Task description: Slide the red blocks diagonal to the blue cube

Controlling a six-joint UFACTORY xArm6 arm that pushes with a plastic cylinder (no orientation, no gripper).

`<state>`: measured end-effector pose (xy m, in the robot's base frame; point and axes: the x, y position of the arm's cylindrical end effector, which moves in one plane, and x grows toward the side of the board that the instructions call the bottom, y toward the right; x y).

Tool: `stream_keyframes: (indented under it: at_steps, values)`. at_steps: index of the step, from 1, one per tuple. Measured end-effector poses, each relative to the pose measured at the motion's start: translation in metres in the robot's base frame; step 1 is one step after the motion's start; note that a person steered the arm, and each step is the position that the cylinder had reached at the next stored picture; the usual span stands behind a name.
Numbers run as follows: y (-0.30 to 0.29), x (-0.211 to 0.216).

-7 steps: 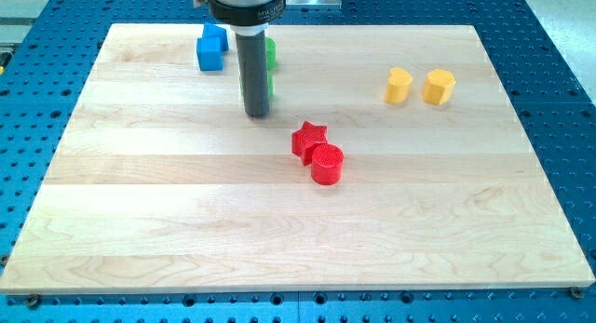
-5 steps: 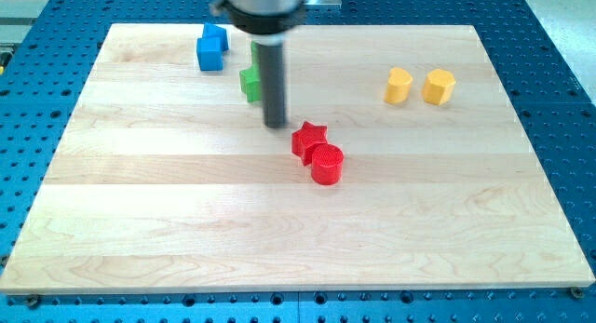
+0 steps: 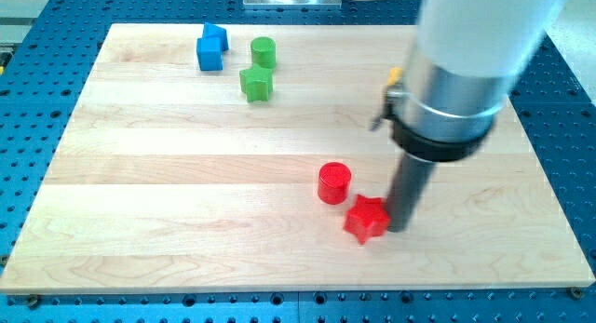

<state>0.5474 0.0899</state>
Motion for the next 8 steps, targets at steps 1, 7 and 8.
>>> stream_keyframes:
  at_steps: [1, 7, 8]
  values:
    - [-0.046, -0.051]
    - [-0.136, -0.114]
    - [-0.151, -0.064]
